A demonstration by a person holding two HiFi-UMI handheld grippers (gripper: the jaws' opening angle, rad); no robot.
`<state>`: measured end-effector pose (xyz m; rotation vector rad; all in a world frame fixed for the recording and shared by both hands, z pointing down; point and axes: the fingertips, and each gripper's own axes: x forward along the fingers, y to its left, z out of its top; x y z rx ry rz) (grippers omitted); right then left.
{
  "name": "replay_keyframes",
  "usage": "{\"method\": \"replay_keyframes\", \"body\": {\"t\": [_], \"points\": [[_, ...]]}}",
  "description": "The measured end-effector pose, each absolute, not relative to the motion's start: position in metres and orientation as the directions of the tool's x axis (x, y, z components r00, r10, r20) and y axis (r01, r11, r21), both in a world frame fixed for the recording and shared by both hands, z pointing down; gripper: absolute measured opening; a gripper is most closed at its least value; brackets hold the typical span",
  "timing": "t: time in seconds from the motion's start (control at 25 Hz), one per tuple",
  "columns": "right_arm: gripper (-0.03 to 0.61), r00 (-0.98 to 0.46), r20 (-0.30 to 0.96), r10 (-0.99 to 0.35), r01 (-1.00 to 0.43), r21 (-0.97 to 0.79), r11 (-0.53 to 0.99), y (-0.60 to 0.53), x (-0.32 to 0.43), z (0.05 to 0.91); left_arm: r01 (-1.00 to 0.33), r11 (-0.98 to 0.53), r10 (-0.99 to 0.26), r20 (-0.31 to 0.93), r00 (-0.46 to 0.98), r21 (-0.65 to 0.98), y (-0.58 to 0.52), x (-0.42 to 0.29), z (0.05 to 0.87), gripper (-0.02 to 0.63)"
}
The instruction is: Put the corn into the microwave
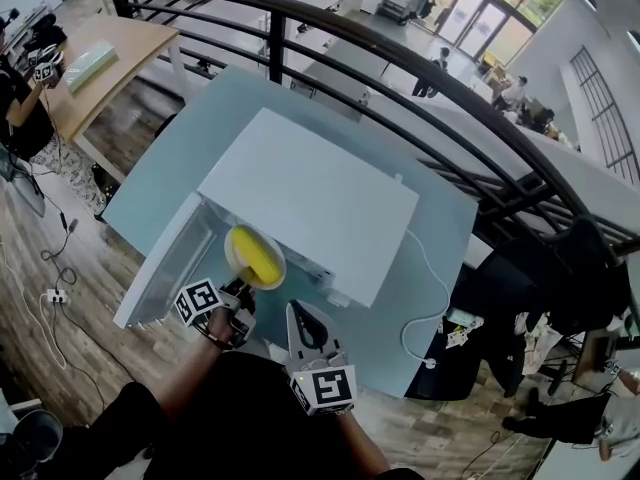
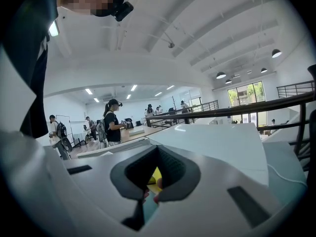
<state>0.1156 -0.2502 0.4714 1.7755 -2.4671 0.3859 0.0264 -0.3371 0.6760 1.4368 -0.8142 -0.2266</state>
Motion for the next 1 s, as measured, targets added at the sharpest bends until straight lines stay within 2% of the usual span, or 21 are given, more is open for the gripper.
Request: {"method": "replay_keyframes", "body": {"t": [1.0], "points": [[0.008, -0.334, 0.272, -0.903, -0.939, -0.184, 0.292, -0.268, 0.101, 0.489, -0.364, 0.215, -0.548, 0.42, 0.723, 0.906, -0.388, 0.058, 0.731, 0.031]]}}
